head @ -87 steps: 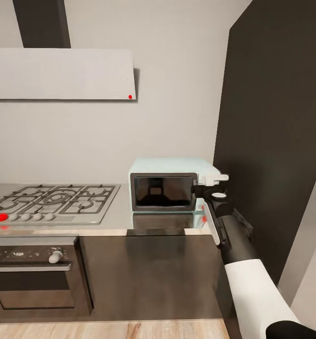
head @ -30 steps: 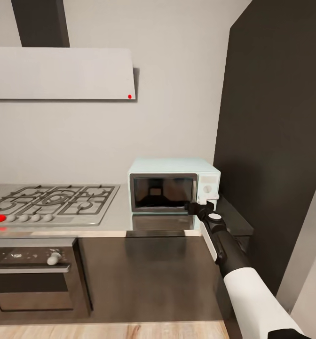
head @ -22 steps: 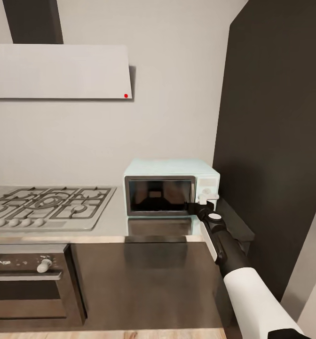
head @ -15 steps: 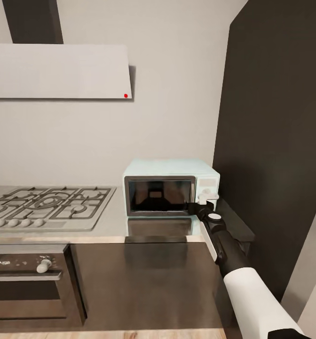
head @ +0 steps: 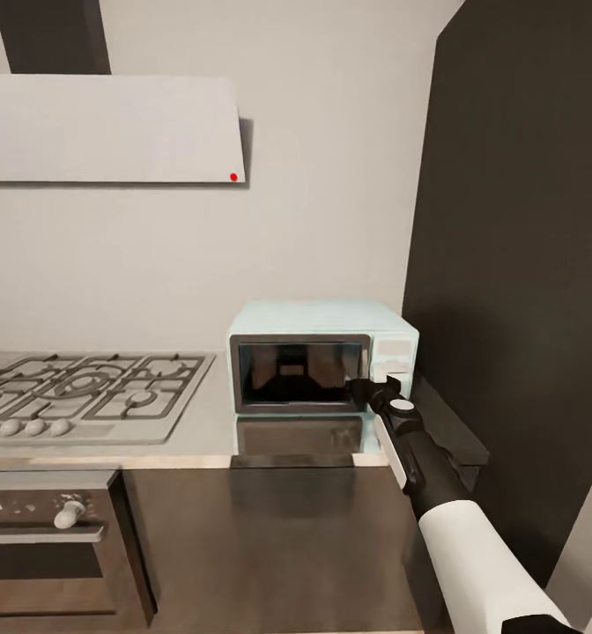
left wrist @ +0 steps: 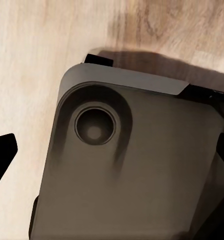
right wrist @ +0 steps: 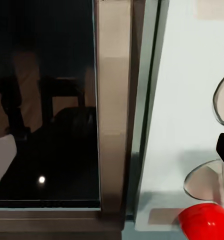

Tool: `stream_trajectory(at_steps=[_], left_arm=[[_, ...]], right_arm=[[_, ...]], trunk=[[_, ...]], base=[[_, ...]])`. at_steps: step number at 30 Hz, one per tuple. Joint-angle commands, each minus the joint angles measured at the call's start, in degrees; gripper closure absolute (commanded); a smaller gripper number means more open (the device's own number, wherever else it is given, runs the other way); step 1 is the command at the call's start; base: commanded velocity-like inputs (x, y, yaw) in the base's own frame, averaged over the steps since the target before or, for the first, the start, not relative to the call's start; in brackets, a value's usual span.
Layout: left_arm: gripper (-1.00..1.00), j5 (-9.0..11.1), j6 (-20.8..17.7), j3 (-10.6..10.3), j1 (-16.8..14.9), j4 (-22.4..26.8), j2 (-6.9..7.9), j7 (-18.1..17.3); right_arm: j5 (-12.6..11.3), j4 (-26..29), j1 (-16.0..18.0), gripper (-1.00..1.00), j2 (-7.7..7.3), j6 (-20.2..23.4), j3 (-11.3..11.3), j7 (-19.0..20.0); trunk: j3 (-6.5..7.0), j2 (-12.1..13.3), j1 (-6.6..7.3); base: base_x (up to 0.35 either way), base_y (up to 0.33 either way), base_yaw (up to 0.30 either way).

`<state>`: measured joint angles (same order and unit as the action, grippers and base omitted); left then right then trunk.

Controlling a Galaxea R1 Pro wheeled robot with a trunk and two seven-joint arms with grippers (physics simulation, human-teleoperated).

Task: In the kitchen, take the popcorn bag from the countertop, put it into the microwave, and heat it until the popcorn is cooked so the cooked popcorn ends up inside the bag.

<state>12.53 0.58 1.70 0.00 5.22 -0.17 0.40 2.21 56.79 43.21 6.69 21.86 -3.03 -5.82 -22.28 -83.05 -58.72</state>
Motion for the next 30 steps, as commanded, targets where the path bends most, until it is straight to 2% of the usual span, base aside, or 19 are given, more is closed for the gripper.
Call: stream_trajectory(at_steps=[1, 8, 16, 22, 23, 30], left_arm=[[-1.0, 0.22, 0.06, 0.14, 0.0, 0.05, -0.01, 0.04], [-1.0, 0.22, 0.05, 0.14, 0.0, 0.05, -0.01, 0.04], [-1.0, 0.22, 0.05, 0.14, 0.0, 0.05, -0.09, 0.04], [-1.0, 0.22, 0.08, 0.14, 0.0, 0.05, -0.09, 0.04], [-1.0, 0.22, 0.07, 0.16, 0.0, 0.05, -0.09, 0.04], [-1.0, 0.22, 0.06, 0.14, 0.0, 0.05, -0.09, 0.04]], right_arm=[[0.25, 0.08, 0.03, -1.0, -0.01, 0.38, -0.12, -0.24], [0.26, -0.01, 0.03, -1.0, -0.01, 0.38, -0.12, -0.24], [0.3, -0.09, 0.03, -1.0, -0.01, 0.39, -0.11, -0.22], [2.64, -0.01, 0.03, -1.0, 0.13, 0.82, -0.22, -0.68], [2.68, -0.01, 0.03, 1.0, 0.13, 0.9, -0.22, -0.64], [2.72, -0.01, 0.03, 1.0, 0.08, 0.94, -0.15, -0.54]], trunk=[[-0.06, -0.03, -0.01], [-0.06, -0.03, -0.01], [-0.06, -0.03, -0.01], [-0.06, -0.03, -0.01], [-0.06, -0.03, -0.01], [-0.06, -0.03, -0.01]], base=[[0.131, 0.0, 0.0], [0.136, 0.0, 0.0], [0.015, 0.0, 0.0], [0.0, 0.0, 0.0], [0.0, 0.0, 0.0], [0.0, 0.0, 0.0]])
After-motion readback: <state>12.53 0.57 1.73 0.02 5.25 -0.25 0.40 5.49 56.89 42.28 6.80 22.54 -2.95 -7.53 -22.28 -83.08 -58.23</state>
